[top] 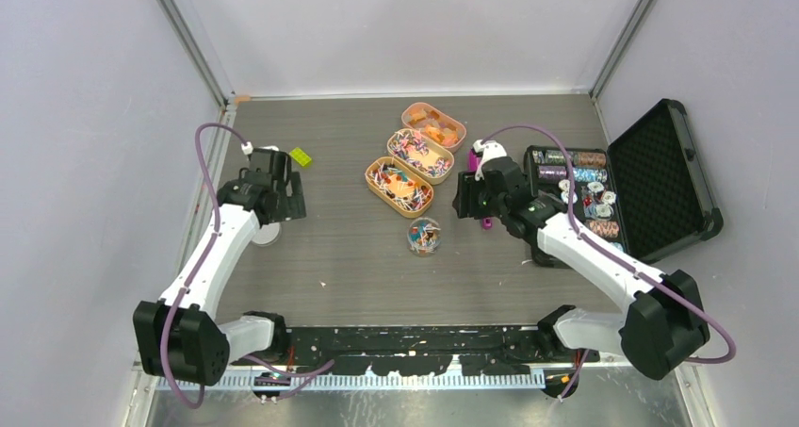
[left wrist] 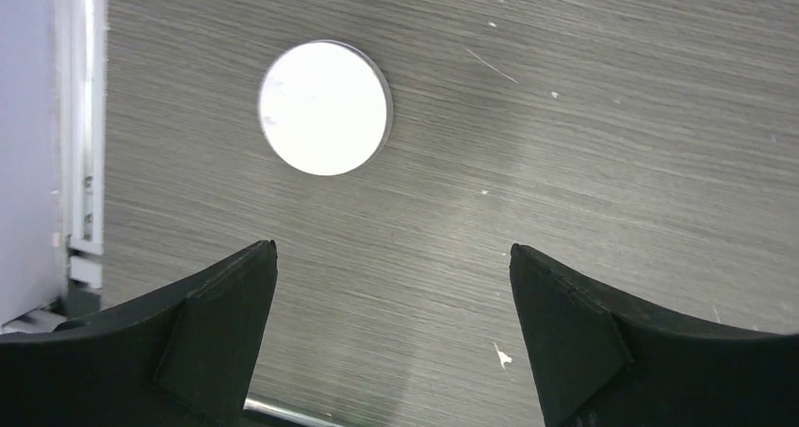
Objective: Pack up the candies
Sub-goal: Move the packing bottle to the center of the board, then pick up the bottle lid at the center of the board.
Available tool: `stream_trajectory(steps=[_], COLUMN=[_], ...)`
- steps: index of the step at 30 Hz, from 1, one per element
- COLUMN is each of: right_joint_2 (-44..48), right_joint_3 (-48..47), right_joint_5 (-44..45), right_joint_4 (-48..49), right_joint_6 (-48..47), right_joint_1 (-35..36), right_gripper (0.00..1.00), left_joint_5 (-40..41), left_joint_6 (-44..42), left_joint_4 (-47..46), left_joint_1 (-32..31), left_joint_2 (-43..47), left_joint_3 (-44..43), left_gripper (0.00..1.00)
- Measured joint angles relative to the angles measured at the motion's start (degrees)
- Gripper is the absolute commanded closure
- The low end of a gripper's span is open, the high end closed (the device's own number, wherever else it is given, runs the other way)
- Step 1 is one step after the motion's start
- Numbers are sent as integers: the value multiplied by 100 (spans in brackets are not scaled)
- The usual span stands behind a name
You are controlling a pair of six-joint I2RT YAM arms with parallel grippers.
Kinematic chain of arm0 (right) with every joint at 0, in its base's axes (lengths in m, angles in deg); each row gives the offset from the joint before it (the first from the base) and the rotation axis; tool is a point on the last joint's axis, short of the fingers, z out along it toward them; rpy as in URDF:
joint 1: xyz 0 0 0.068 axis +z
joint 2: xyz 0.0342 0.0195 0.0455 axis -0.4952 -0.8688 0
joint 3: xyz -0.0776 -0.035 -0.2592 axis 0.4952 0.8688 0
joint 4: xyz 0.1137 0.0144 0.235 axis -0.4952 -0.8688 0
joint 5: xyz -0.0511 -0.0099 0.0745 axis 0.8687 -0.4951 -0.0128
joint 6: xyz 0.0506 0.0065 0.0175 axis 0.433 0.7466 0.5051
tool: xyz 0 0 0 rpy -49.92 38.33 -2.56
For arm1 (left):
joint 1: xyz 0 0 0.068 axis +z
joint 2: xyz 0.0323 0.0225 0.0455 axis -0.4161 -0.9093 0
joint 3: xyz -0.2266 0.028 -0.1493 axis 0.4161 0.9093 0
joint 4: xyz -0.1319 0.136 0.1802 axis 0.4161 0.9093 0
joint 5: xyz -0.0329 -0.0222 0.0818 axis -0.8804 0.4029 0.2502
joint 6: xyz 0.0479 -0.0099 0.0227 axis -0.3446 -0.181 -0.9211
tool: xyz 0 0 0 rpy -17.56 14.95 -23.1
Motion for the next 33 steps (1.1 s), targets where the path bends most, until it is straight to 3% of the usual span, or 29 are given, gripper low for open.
stream_trajectory(steps=[4,11,18,24,33], right_joint_2=[-144,-999,-1886,-1893,-1043], right_joint_3=[0,-2,-72,-136,-129], right_joint_5=[-798,-1532,-1786,-1744,-1311], right_joint_4=[236,568,616,581,437], right_joint_6=[199,420,520,549,492], right_joint_1=[4,214,566,643,643], right_gripper=[65,59,69,45,27], left_joint_5=[-542,-723,-750,-730,-721], left_joint_6=[-17,-101,-122,-127,-186], left_joint_4=[-79,-149,-179,-138,-170], left_joint_1=[42,70,483,734,890], left_joint_2=[-44,-111,-319,-667,-1510], left_joint_3=[0,2,79,-13,-553], left_gripper=[8,1,1,0,0])
